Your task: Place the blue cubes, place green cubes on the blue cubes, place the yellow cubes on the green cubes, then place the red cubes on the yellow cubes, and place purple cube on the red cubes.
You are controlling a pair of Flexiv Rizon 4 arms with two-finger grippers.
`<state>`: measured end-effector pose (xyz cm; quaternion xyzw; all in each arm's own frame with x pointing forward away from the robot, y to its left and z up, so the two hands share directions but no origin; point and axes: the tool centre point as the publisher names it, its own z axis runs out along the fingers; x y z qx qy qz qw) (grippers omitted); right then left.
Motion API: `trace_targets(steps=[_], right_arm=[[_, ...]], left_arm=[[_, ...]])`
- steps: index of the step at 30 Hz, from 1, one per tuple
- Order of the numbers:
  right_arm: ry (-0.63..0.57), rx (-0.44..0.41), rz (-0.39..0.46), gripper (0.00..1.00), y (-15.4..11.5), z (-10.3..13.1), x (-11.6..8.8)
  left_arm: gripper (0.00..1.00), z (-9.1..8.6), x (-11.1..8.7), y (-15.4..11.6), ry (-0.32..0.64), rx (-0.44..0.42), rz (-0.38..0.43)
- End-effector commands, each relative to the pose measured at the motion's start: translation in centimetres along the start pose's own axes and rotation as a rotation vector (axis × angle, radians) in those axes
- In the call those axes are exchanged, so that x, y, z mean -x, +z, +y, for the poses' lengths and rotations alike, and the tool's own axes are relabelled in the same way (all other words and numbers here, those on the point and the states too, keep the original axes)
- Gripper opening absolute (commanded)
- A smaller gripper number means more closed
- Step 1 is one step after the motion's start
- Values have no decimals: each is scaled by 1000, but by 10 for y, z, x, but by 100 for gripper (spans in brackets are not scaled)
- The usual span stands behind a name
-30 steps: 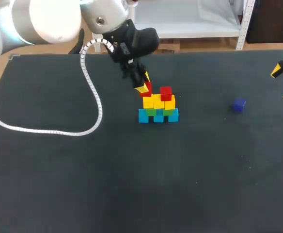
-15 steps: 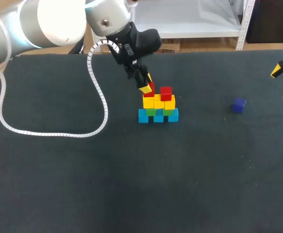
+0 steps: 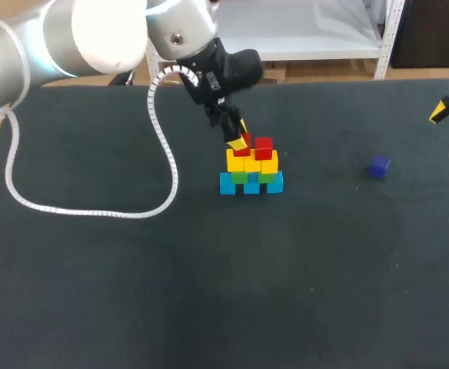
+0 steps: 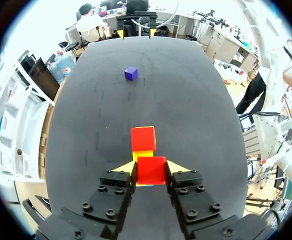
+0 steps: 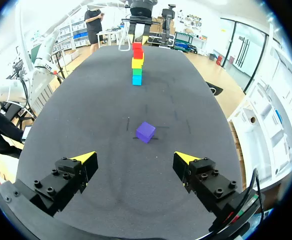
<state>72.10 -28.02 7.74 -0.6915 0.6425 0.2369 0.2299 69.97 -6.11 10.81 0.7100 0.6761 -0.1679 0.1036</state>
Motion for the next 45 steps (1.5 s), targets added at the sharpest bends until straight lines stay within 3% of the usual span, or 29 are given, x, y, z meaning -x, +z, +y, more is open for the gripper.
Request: trace_targets(steps=[1,45], right_arm=[[-1,0,-2,100,0,0,0],[-1,0,-2,100,0,0,0]], left_arm=[[0,6,1,2,2,-16,5],[0,14,0,11,-15,-35,4]])
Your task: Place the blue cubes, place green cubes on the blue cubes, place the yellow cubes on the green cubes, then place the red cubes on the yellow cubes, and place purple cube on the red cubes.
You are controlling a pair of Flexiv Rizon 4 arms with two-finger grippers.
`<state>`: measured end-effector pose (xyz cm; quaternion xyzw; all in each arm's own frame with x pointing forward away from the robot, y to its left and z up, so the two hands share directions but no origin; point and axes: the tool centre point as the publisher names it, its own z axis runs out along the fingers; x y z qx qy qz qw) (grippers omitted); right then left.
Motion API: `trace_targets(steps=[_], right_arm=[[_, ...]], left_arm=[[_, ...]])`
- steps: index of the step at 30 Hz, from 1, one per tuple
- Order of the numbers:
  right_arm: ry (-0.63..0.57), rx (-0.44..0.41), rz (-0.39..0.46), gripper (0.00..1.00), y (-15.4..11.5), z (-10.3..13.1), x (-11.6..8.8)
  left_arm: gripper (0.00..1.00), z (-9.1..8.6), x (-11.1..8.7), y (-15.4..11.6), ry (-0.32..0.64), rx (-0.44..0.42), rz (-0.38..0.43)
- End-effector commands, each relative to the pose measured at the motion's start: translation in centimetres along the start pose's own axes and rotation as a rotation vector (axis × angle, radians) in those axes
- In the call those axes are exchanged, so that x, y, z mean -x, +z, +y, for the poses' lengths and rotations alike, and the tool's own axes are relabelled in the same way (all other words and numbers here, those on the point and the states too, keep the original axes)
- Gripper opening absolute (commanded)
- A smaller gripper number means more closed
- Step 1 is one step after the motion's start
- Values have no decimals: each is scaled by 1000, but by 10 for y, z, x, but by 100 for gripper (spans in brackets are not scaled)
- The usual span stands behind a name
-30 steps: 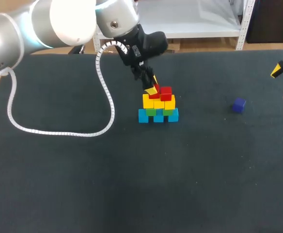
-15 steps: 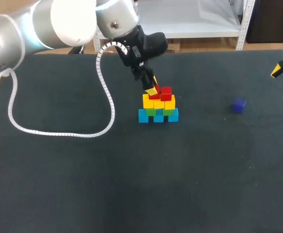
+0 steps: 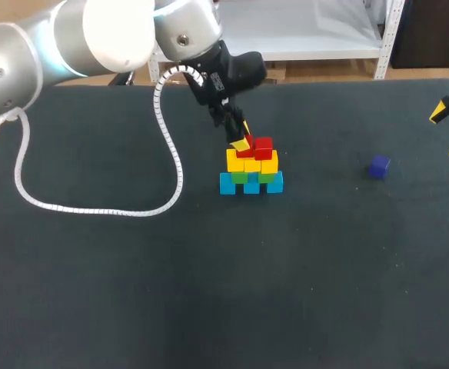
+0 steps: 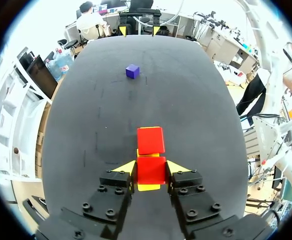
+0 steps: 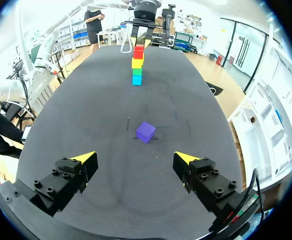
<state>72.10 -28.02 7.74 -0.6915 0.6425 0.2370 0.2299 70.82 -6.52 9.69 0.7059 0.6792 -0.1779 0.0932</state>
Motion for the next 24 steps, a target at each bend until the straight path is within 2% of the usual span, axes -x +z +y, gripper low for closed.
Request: trace_targets(steps=[1,10,16,24], right_arm=[[-1,0,-2,100,0,0,0],[-1,0,-2,100,0,0,0],[-1,0,-2,100,0,0,0],[-1,0,-2,100,0,0,0]], left_arm=[[0,4,1,0,0,-9,6],[0,5,0,1,-2,-12,5],[6,6,0,1,-5,-12,5],[5,5,0,2,-4,-14,6]])
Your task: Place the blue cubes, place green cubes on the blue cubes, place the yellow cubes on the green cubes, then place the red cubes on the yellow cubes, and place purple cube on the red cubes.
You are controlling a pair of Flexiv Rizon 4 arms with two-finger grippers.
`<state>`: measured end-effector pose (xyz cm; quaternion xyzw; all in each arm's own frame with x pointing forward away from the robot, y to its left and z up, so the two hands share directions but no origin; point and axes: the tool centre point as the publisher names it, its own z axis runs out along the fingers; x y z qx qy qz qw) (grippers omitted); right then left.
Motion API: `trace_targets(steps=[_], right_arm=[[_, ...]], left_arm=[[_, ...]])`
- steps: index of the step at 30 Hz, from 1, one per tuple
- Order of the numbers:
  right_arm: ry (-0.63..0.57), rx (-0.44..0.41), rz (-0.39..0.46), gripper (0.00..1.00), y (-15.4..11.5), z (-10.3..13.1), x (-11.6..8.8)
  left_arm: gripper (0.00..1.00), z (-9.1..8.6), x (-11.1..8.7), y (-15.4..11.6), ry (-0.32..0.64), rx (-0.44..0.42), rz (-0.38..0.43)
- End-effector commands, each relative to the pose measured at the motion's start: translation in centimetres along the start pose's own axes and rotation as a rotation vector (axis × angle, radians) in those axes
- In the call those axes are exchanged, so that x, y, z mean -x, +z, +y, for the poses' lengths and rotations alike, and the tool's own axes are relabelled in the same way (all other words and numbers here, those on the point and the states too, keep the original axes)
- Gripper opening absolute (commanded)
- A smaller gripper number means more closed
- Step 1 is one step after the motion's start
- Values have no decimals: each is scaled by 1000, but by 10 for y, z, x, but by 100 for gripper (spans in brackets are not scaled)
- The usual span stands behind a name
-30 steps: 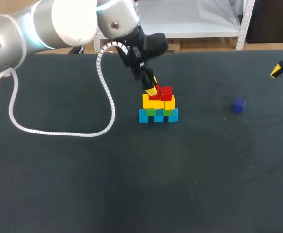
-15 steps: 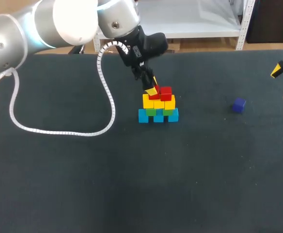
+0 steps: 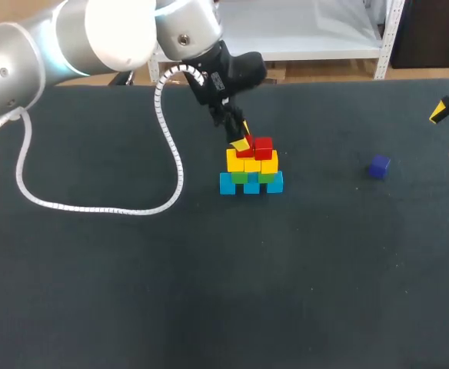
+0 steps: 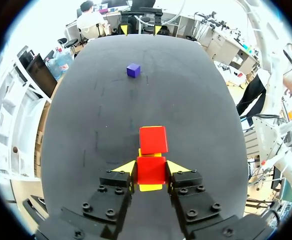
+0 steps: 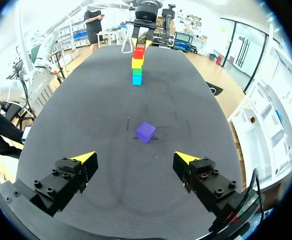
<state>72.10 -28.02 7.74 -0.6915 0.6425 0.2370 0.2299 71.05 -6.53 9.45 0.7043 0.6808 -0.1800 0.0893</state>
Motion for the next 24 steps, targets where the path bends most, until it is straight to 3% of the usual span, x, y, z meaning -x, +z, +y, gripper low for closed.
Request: trace_targets(steps=[1,10,24], right_arm=[[-1,0,-2,100,0,0,0],[-1,0,-2,100,0,0,0],[-1,0,-2,100,0,0,0]], left_arm=[[5,2,1,0,2,-7,4],[3,1,0,0,-1,-10,2],[9,-1,1,1,8,-15,3]])
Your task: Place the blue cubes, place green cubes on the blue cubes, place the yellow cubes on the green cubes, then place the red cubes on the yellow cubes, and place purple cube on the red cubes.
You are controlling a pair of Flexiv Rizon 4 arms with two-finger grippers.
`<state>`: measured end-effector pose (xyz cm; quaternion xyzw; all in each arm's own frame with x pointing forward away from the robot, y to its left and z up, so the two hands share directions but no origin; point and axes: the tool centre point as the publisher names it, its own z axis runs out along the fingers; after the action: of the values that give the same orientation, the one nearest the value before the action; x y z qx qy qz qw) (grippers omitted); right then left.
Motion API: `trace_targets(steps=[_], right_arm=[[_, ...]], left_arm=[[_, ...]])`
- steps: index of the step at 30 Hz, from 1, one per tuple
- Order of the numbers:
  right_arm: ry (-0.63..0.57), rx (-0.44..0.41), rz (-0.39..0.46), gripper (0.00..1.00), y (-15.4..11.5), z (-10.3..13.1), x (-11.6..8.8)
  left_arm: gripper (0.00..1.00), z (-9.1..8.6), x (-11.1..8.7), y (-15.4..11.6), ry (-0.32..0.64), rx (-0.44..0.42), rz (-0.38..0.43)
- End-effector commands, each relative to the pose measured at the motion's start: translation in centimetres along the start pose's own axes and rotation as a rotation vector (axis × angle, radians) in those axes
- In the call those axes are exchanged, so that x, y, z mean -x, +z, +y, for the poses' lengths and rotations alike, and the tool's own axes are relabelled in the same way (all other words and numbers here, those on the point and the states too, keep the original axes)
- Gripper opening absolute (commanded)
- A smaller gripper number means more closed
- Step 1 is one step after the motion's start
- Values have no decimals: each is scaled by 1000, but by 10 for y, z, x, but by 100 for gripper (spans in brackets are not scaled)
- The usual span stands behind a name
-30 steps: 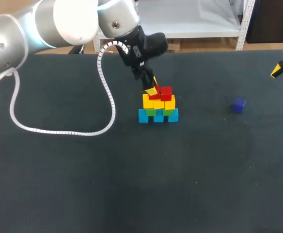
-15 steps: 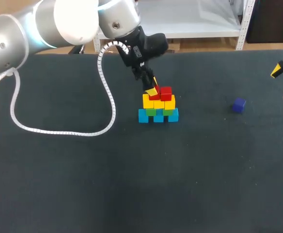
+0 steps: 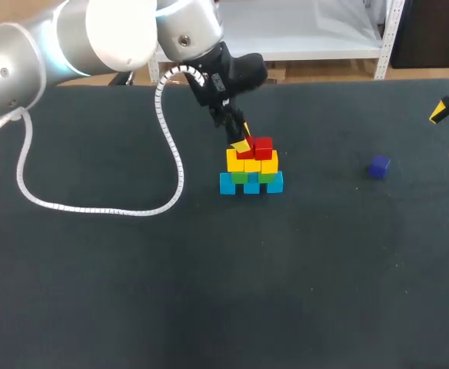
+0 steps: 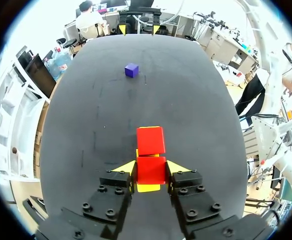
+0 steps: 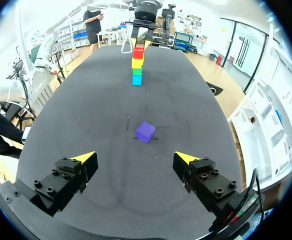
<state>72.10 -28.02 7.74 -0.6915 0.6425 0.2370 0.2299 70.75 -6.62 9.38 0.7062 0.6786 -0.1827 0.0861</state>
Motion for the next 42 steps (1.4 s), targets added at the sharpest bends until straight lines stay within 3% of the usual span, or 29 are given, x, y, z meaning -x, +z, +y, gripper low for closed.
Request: trace_targets(steps=[1,7,9,13,14,15,18,30,42], right_arm=[[-1,0,-2,100,0,0,0],[-1,0,-2,100,0,0,0],[-1,0,-2,100,0,0,0],[-1,0,-2,100,0,0,0],[-1,0,-2,100,0,0,0],[-1,0,-2,100,0,0,0],[-1,0,-2,100,0,0,0],[-1,0,-2,100,0,0,0],[-1,0,-2,100,0,0,0]], left_arm=[[10,2,1,0,5,-6,3],[19,2,1,0,4,-7,4],[34,2,1,0,3,-7,5],[47,2,1,0,-1,-6,8],[53,2,1,0,-2,-7,9],[71,2,0,0,-3,-7,9],[83,3,0,0,-6,-8,9],[100,5,1,1,-13,-9,14],[100,4,23,4,50,-25,-2]])
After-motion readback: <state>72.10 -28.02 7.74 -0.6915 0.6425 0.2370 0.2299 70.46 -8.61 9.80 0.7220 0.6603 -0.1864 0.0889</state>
